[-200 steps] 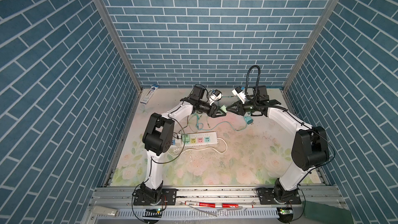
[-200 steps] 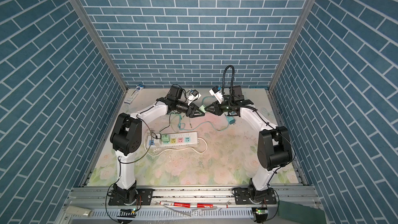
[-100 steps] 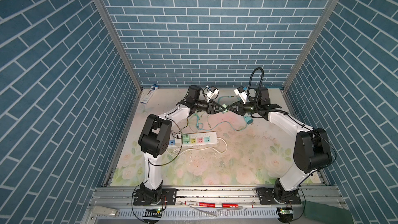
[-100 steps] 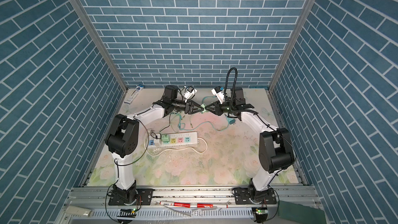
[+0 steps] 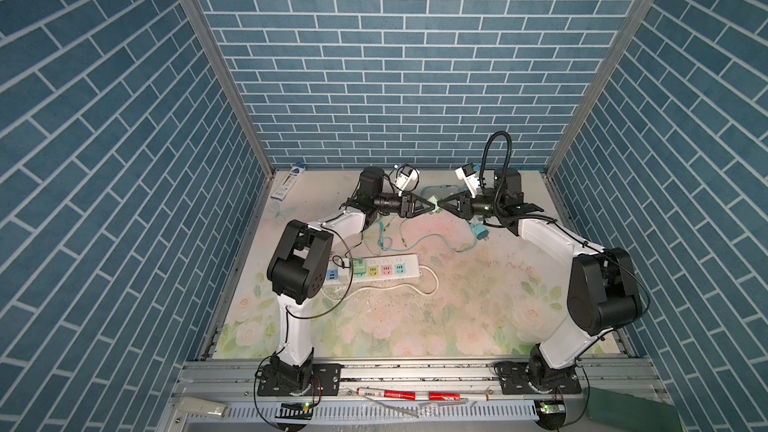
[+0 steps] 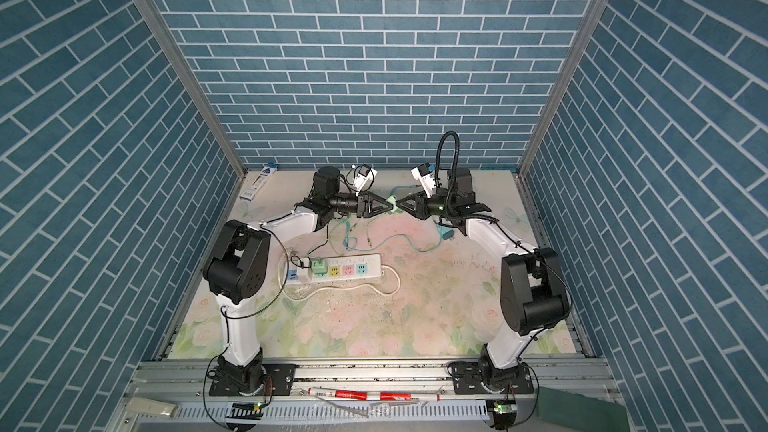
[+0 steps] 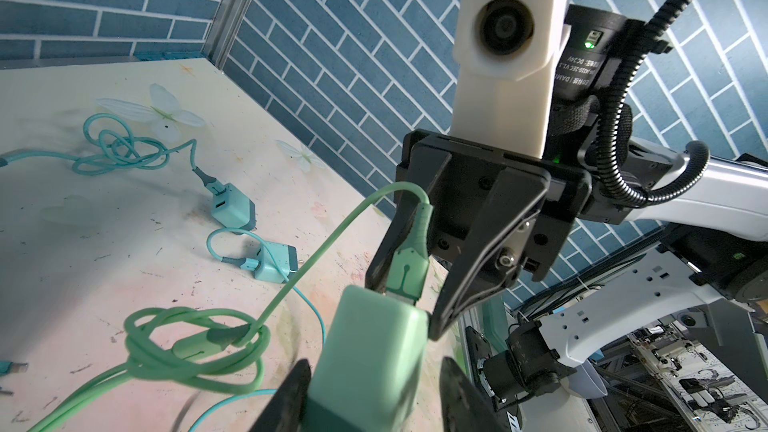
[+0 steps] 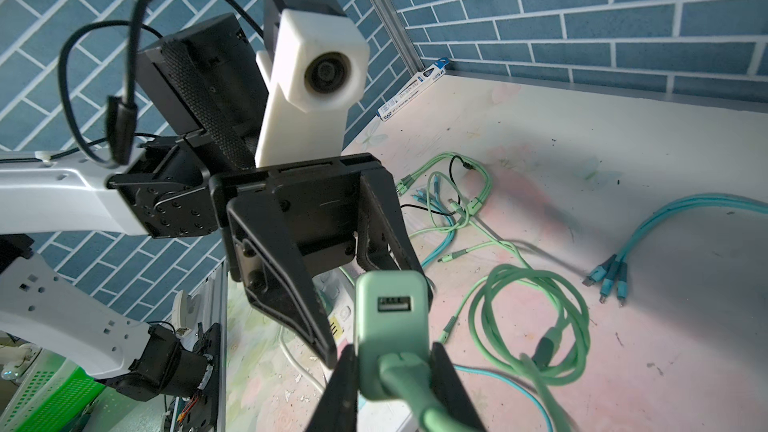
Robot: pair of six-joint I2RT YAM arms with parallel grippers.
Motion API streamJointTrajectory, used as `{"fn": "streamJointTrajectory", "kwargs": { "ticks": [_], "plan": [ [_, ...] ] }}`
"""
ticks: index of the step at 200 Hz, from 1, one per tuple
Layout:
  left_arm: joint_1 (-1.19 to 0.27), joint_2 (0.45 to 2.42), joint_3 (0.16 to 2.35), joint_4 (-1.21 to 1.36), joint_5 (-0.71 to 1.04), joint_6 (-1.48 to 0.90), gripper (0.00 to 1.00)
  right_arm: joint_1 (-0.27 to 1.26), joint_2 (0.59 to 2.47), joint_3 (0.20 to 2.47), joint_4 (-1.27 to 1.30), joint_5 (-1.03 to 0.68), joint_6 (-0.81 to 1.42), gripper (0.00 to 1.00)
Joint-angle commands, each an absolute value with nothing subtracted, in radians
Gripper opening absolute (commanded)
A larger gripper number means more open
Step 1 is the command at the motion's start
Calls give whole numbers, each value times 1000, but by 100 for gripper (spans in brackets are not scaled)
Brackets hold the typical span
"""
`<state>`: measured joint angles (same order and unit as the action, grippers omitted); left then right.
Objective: Insert the plug
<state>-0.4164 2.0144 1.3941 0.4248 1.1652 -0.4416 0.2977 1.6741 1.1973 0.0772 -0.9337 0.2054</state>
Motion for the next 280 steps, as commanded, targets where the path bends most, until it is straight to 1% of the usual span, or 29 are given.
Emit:
{"fn": "streamJointTrajectory", "kwargs": {
  "ticks": [1, 35, 52, 68, 110, 151, 173, 186, 194, 212, 247, 255, 280],
  "plan": [
    [-410, 2009, 1391, 452, 1190, -451, 50, 288, 1642, 1186, 123, -937, 225, 0],
    [-408, 2014, 1396, 456, 1189, -462, 49, 288, 1642, 1190, 129, -942, 230, 0],
    [-410, 2016, 1400, 461, 1196, -472, 45, 289, 1646, 1194, 131, -947, 235, 0],
    [-409, 2020, 1403, 470, 1201, -478, 44, 288, 1650, 1192, 133, -951, 238, 0],
    [-410, 2033, 1421, 472, 1211, -482, 32, 288, 1655, 1198, 119, -973, 236, 0],
    [-413, 2038, 1430, 475, 1221, -485, 25, 293, 1679, 1232, 65, -1022, 215, 0],
    [-413, 2045, 1441, 468, 1229, -486, 23, 305, 1690, 1240, 54, -1057, 198, 8],
    [-413, 2045, 1443, 467, 1231, -485, 23, 311, 1697, 1253, 29, -1077, 181, 18],
    [-413, 2046, 1446, 465, 1234, -486, 22, 315, 1699, 1263, 4, -1081, 162, 21],
    [-413, 2050, 1456, 454, 1247, -485, 20, 319, 1710, 1288, -56, -1104, 118, 23],
    [-413, 2061, 1465, 448, 1261, -485, 20, 328, 1725, 1350, -211, -1138, 1, 34],
    [-414, 2060, 1466, 448, 1260, -486, 19, 331, 1730, 1365, -251, -1126, -25, 35],
    [-413, 2056, 1465, 448, 1268, -485, 19, 331, 1740, 1377, -265, -1116, -33, 35]
  ]
}}
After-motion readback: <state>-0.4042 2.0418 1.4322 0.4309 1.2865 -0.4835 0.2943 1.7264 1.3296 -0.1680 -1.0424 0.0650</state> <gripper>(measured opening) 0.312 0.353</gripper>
